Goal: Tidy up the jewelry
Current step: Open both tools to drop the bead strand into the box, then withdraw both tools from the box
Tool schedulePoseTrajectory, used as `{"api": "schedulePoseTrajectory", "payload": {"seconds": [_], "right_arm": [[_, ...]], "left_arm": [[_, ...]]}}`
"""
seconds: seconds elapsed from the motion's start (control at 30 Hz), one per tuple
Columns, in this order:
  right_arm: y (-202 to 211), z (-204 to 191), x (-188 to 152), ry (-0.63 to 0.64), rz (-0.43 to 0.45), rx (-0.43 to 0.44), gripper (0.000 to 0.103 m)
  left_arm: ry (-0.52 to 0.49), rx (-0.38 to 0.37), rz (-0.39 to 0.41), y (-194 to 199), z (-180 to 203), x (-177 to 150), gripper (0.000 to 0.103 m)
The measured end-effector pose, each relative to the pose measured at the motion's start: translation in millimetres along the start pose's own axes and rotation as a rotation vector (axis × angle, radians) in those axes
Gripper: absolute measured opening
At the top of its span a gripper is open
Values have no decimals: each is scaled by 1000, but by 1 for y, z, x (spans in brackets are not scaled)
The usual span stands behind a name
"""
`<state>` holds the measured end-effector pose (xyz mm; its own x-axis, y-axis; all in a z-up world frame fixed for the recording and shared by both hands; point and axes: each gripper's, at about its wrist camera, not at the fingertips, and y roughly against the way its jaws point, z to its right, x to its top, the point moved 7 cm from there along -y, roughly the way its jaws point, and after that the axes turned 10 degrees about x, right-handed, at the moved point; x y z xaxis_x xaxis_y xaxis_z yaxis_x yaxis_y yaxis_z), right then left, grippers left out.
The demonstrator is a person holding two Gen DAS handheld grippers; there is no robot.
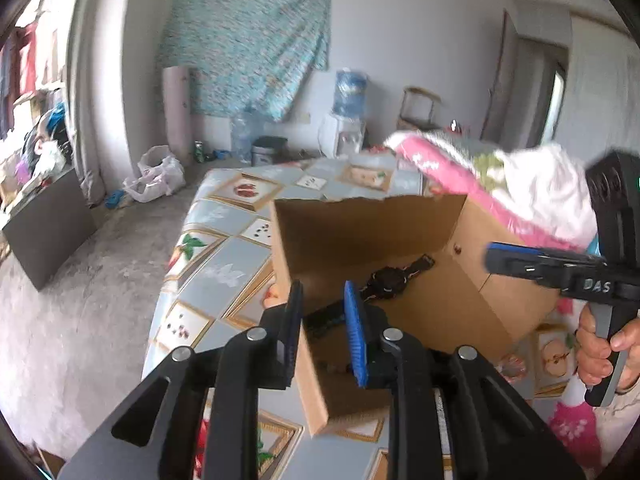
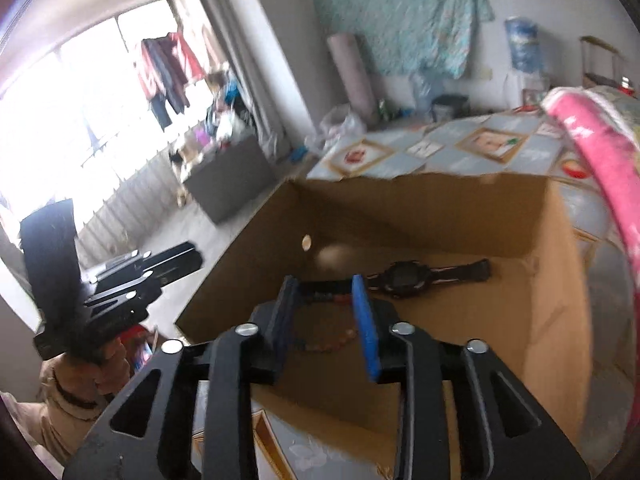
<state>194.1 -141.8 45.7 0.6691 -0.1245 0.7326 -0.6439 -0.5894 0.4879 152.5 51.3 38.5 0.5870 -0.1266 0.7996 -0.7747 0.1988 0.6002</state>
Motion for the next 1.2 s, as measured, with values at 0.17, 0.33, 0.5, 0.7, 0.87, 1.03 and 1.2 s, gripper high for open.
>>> {"api": "schedulePoseTrajectory", "payload": {"seconds": [0.17,0.33,0.5,0.7,0.87,1.03,1.2], "right_arm": [[48,20,-18,-61,75,-61,49],[82,43,-32,-96,161,-155,62],[84,79,-46,-192,141,-209,64],[64,106,-61,-335,103,-129,61],[55,102,-54,-315,81,-106,51],[53,102,-51,-268,68,-146,45],[42,108,-43,-262,64,-138,44]], "left_arm": [[43,5,13,22,-7,-23,36],[101,-23,15,37,-3,-53,41],[130,-26,-22,29,1,-68,54],[140,-33,-57,11,7,-75,58],[101,-66,-49,8,23,-80,61],[109,-66,-41,8,24,-80,62],[127,-57,-36,5,19,-75,62]]}}
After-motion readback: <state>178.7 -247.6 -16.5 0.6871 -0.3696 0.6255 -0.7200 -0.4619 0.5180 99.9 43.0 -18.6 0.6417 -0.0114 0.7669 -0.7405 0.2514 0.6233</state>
